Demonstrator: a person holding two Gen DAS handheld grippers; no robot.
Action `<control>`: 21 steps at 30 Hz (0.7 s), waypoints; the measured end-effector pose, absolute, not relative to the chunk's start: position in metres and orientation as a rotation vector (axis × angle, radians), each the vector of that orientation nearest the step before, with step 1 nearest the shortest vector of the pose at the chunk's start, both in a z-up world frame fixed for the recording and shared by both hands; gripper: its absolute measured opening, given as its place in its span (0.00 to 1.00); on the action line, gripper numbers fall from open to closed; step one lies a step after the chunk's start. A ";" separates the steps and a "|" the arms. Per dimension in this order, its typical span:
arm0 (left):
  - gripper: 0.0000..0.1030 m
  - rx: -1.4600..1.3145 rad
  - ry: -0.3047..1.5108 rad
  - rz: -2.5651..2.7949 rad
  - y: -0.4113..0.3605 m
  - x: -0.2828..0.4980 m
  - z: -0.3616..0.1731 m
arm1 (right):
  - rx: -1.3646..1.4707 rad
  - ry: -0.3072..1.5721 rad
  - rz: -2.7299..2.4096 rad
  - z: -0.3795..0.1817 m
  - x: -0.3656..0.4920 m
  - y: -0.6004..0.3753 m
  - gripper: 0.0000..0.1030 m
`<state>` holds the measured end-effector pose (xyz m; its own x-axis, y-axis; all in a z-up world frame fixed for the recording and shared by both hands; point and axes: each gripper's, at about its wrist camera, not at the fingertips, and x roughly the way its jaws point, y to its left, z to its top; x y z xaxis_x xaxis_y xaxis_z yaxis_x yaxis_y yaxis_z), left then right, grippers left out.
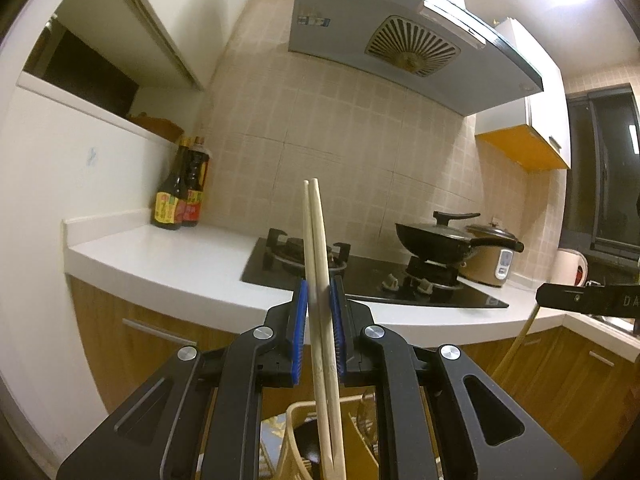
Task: Organize utensils
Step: 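Carry the chopsticks over the basket and open both tools to drop them in, then lower both tools to the cloth over a clear spoon and a wooden stick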
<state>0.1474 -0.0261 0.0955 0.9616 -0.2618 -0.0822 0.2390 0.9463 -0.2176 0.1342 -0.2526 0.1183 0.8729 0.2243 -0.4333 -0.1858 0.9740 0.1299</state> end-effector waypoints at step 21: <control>0.43 -0.179 0.500 -0.453 -0.008 0.091 0.085 | 0.224 0.665 0.282 0.080 0.063 -0.274 0.43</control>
